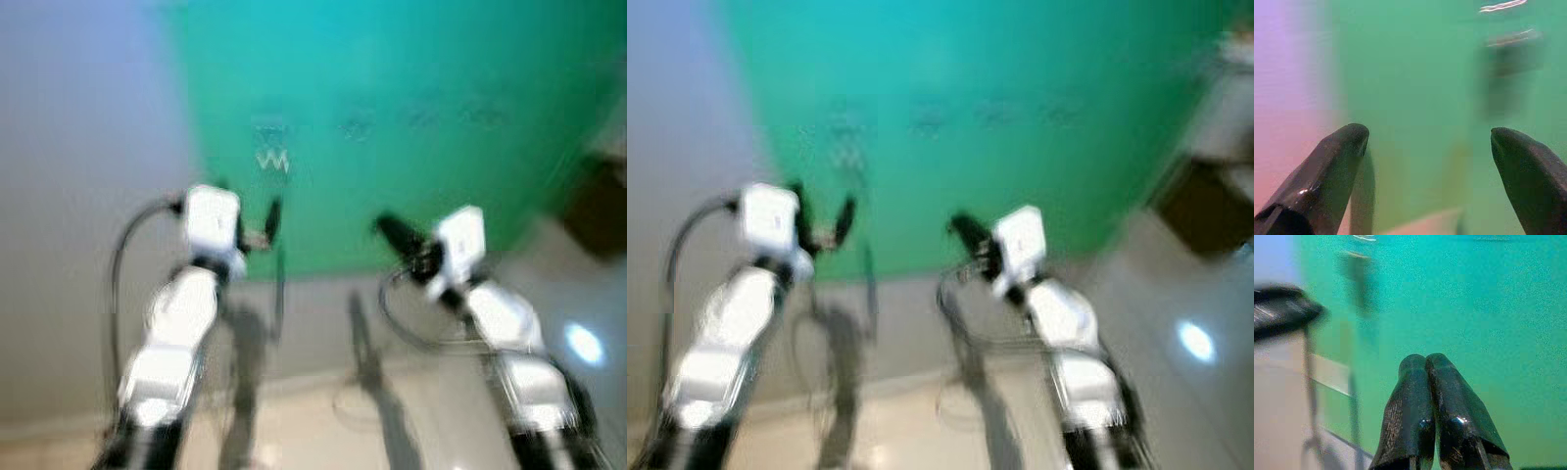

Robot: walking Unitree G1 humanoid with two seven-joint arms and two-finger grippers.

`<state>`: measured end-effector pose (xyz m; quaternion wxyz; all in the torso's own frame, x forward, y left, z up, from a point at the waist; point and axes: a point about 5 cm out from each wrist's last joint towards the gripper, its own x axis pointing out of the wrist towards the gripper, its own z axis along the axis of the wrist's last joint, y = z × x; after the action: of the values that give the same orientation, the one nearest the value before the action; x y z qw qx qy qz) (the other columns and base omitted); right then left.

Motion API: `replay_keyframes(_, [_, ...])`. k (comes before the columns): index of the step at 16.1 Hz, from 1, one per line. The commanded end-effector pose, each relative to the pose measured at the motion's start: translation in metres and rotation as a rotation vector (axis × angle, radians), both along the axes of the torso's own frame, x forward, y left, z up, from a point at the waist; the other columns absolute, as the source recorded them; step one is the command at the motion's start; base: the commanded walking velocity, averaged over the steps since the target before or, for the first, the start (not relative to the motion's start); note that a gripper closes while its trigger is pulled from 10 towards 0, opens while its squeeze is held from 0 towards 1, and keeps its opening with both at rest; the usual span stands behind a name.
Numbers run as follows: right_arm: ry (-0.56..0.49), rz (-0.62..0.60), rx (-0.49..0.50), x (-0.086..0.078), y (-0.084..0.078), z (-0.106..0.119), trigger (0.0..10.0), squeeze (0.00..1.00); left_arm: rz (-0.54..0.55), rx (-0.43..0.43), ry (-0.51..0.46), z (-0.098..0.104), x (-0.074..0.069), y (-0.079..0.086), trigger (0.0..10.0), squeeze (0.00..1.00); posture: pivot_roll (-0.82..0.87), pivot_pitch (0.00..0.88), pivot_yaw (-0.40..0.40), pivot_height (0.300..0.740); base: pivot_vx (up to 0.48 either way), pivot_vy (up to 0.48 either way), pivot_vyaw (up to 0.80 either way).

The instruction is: Hang keys on a hook

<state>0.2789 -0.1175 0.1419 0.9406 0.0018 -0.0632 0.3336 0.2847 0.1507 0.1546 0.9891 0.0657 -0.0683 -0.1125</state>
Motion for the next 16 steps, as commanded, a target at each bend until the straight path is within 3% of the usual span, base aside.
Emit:
replay_keyframes(1, [0.045, 0.009, 0.017, -0.006, -0.012, -0.004, 10.0, 0.0, -0.055, -0.008, -0.006, 0.002, -0.002, -0.01, 10.0, 0.0, -0.03, 0.0, -0.026, 0.74, 0.0, 0.0, 0.0])
replay_keyframes(5, [0.1, 0.086, 0.035, -0.019, -0.018, -0.011, 10.0, 0.0, -0.134, 0.058, -0.01, 0.001, -0.013, -0.014, 10.0, 0.0, -0.01, 0.0, -0.023, 0.74, 0.0, 0.0, 0.0])
replay_keyframes(10, [0.096, 0.093, 0.126, -0.019, -0.017, 0.0, 10.0, 0.0, -0.056, 0.02, -0.009, 0.004, -0.006, -0.006, 10.0, 0.0, -0.02, 0.0, -0.011, 0.74, 0.0, 0.0, 0.0])
replay_keyframes(13, [0.074, 0.153, 0.196, -0.022, -0.004, 0.011, 10.0, 0.0, -0.037, 0.001, -0.02, 0.008, -0.006, -0.004, 10.0, 0.0, -0.01, 0.0, -0.015, 0.74, 0.0, -0.366, 0.0])
replay_keyframes(16, [0.068, 0.241, 0.198, -0.024, 0.008, 0.016, 10.0, 0.0, -0.033, 0.019, -0.022, 0.008, -0.007, -0.003, 10.0, 0.0, -0.01, 0.0, -0.018, 0.74, 0.0, -0.48, 0.8])
